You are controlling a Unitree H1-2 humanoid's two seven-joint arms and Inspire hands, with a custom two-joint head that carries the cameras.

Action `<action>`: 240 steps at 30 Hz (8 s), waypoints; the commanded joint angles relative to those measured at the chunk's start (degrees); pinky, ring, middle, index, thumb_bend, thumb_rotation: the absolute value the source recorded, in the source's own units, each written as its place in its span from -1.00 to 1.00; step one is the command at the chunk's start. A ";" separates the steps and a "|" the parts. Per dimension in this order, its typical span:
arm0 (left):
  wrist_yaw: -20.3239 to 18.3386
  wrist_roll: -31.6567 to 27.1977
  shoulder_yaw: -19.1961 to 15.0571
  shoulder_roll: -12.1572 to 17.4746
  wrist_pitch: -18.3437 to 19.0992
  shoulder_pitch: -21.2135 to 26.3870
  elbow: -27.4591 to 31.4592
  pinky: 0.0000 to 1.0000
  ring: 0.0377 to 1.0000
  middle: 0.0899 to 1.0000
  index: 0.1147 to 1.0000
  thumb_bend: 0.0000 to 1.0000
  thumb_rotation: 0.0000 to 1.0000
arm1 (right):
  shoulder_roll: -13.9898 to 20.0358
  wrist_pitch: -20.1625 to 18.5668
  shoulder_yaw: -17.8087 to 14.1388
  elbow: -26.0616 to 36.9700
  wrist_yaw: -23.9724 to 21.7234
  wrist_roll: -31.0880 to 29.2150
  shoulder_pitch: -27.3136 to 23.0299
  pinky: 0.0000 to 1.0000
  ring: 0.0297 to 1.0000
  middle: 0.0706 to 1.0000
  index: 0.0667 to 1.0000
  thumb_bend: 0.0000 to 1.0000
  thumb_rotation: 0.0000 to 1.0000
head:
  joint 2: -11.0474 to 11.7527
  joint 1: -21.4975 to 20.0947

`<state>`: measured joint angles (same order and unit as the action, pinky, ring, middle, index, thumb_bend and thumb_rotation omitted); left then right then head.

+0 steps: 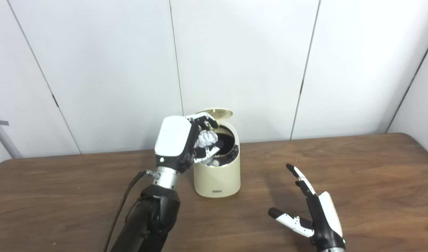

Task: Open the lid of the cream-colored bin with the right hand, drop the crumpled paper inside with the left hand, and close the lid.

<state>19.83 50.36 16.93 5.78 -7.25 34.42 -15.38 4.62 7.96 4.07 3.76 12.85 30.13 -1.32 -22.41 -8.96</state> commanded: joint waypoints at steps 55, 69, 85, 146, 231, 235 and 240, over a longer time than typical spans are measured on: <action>5.03 1.16 5.26 1.61 -6.79 4.49 -2.87 0.21 0.40 0.33 0.26 0.99 -0.94 | -2.67 -0.73 2.50 0.44 0.64 -0.87 1.92 0.74 0.85 0.83 0.82 0.84 0.52 | -0.32 1.52; -1.49 -8.54 -0.65 3.06 -7.33 -5.36 10.30 -0.11 0.12 0.15 0.08 1.00 -0.77 | -1.94 0.04 2.04 -1.25 0.98 -1.48 0.93 0.73 0.84 0.82 0.81 0.85 0.55 | -0.13 2.77; -13.48 -29.22 -10.76 3.84 -6.59 -19.94 22.82 0.07 0.24 0.24 0.17 0.74 -0.60 | -0.89 0.42 1.68 -1.88 0.59 -3.57 0.54 0.75 0.86 0.83 0.83 0.88 0.54 | -0.54 3.99; -15.74 -38.61 -19.40 4.31 -13.33 -30.00 13.58 0.22 0.41 0.40 0.33 0.86 -0.56 | 11.94 -3.18 -2.59 5.67 -7.04 0.21 -17.83 0.57 0.76 0.81 0.81 1.00 0.56 | -2.22 4.01; -15.99 -36.14 -18.18 2.36 -11.26 -30.43 15.42 0.31 0.46 0.40 0.32 0.88 -0.54 | 13.77 -17.26 14.53 7.17 -39.01 18.75 -40.68 0.67 0.65 0.65 0.65 1.00 0.63 | -2.49 5.81; -16.11 -36.37 -18.30 2.54 -11.19 -30.45 15.61 0.31 0.46 0.41 0.32 0.88 -0.55 | 13.58 -17.11 14.25 8.71 -38.84 18.96 -39.19 0.64 0.65 0.63 0.64 1.00 0.67 | -2.77 5.66; -15.90 -36.01 -18.40 2.76 -11.55 -30.39 15.50 0.30 0.45 0.40 0.31 0.89 -0.53 | 13.25 -17.69 14.04 10.68 -39.55 19.36 -37.78 0.64 0.65 0.64 0.65 1.00 0.69 | -3.21 5.41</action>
<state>3.63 14.67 -1.25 7.89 -17.75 3.67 -1.11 17.69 -9.21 19.17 12.09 -26.91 49.18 -37.10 -25.58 -3.51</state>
